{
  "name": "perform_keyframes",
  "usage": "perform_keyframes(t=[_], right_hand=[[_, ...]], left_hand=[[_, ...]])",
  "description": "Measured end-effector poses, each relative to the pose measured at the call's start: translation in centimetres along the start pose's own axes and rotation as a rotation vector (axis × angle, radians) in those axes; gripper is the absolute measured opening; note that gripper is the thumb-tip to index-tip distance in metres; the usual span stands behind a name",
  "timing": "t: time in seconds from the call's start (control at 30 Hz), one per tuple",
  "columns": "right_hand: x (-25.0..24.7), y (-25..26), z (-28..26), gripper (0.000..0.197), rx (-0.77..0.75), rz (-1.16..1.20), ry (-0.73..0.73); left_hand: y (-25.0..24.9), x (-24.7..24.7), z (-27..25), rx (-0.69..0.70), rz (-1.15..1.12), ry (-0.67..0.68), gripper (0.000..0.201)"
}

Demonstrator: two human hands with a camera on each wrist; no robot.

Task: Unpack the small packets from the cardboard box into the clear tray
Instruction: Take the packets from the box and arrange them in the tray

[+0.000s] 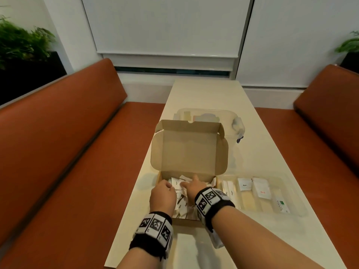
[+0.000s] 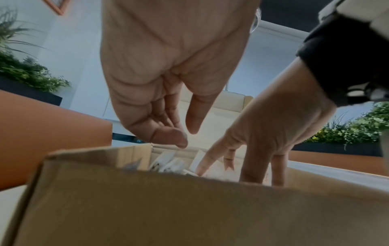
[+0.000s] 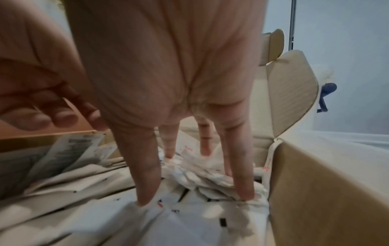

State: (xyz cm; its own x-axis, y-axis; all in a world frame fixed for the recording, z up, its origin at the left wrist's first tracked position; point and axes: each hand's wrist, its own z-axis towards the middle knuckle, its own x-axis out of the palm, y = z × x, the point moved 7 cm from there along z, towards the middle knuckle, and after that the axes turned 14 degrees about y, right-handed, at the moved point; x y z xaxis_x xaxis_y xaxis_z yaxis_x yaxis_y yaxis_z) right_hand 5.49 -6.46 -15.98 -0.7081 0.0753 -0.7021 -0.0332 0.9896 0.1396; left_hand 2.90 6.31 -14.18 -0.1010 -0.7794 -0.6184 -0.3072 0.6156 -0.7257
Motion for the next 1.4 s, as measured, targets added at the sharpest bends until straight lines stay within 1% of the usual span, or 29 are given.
perform_keyframes(t=[0.07,0.13,0.27,0.33,0.43,0.57,0.73,0.8,0.87,0.93,1.0,1.07,1.13,1.2,1.27,1.33,1.4], right_hand=[[-0.1,0.0,0.3,0.049,0.002,0.009,-0.023],[-0.1,0.1,0.6,0.050,0.011,-0.043,-0.006],[0.9,0.0,1.3,0.067,0.027,-0.128,0.087],[0.9,0.2,1.4,0.068,0.040,-0.178,0.100],[-0.3,0.8,1.4,0.053,0.016,-0.148,0.033],[-1.1,0.7,1.2,0.040,-0.007,-0.124,0.055],[-1.9,0.2,0.4,0.030,-0.033,-0.158,0.019],[-2.6,-0.3,-0.1,0.028,-0.033,-0.105,-0.036],[-3.3,-1.0,-0.7,0.028,-0.049,0.011,-0.083],[-3.6,-1.8,-1.2,0.032,-0.091,0.230,-0.105],[-3.8,-2.4,-2.2,0.037,-0.151,0.459,-0.138],[-4.1,-2.6,-3.5,0.039,-0.220,0.605,-0.177],[-4.8,-2.3,-4.7,0.037,-0.293,0.617,-0.238],[-5.3,-1.9,-5.8,0.037,-0.335,0.547,-0.302],[-5.5,-1.4,-6.4,0.041,-0.356,0.486,-0.340],[-5.4,-0.8,-6.7,0.040,-0.372,0.453,-0.352],[-5.1,-0.5,-6.7,0.046,-0.388,0.463,-0.310]], left_hand=[[-0.1,0.3,0.1,0.000,-0.003,0.019,0.012],[-0.3,0.6,0.2,0.005,-0.001,0.030,0.013],[-0.8,1.0,0.3,0.007,0.011,0.039,0.016],[-1.1,1.1,0.2,0.008,0.015,0.048,0.016],[-1.2,1.0,0.0,0.017,0.031,0.046,0.016],[-1.0,1.0,0.2,0.026,0.051,0.043,0.014],[-0.7,1.5,0.5,0.024,0.062,0.041,0.014],[-0.7,1.5,0.6,0.024,0.064,0.042,0.015],[-0.8,1.6,0.6,0.035,0.043,0.041,0.019],[-1.0,1.8,0.6,0.035,-0.036,0.056,0.026],[-1.3,2.3,0.6,0.012,-0.149,0.091,0.040],[-1.9,3.2,0.6,-0.015,-0.288,0.154,0.052],[-2.6,4.3,0.4,-0.038,-0.517,0.235,0.055],[-3.4,5.2,0.1,-0.052,-0.699,0.310,0.053],[-4.1,5.9,0.1,-0.048,-0.803,0.366,0.050],[-4.7,6.0,0.1,-0.031,-0.861,0.390,0.048],[-5.0,5.8,0.1,0.005,-0.905,0.386,0.049]])
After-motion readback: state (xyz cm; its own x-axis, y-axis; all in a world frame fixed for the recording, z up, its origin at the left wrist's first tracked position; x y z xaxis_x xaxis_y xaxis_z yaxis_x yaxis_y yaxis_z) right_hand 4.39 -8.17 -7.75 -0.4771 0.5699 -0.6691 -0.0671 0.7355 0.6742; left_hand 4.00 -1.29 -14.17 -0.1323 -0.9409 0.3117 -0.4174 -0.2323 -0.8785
